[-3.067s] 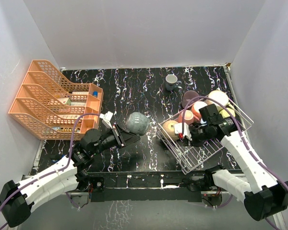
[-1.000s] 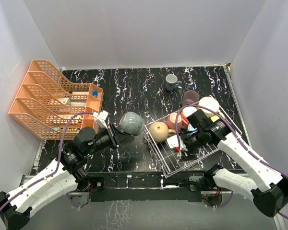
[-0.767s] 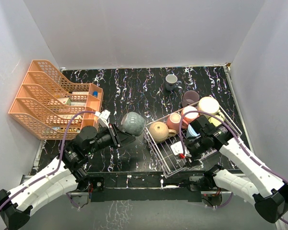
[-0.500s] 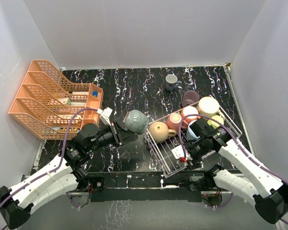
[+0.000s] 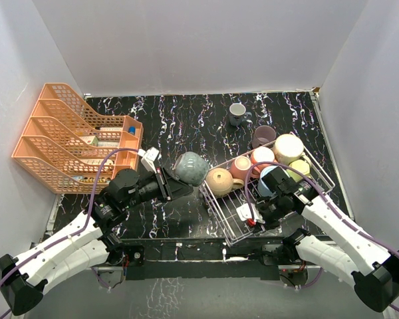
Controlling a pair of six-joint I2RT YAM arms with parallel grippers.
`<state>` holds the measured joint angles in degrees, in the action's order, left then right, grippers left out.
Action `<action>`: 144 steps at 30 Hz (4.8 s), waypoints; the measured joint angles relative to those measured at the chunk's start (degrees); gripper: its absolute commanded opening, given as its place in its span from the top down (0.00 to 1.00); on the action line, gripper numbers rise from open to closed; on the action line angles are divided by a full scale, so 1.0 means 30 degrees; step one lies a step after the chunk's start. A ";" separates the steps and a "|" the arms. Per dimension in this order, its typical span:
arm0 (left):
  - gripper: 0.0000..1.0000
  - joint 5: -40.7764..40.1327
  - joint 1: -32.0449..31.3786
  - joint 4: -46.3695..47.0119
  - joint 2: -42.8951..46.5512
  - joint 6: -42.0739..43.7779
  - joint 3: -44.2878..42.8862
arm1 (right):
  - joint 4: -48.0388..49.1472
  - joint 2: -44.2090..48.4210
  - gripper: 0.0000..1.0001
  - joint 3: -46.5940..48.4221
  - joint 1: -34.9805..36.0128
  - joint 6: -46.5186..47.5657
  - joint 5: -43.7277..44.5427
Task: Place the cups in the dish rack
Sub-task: Adjust the dish rack at the center of the board, then turn the cup upside down in the dish rack.
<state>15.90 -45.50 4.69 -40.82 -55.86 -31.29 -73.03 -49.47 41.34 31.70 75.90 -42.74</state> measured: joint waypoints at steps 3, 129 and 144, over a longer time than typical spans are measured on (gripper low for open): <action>1.00 0.0007 0.0000 0.0000 0.0007 0.0095 -0.0044 | 0.0255 -0.0117 0.86 0.0000 0.0022 -0.0525 -0.0379; 0.66 -0.8779 -0.9143 -1.2225 -1.9387 1.4462 -1.5824 | 1.8848 -0.2565 0.46 0.4371 -1.0375 -2.2913 0.1494; 0.49 -0.8998 -0.9333 -1.2305 -1.7762 1.3843 -1.5671 | 1.5132 -0.2106 0.46 0.4524 -1.0375 -1.8178 -0.0867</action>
<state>-11.09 -73.49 -32.23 -94.11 -14.33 -78.30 -27.64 -55.79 54.92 0.58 21.37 -45.34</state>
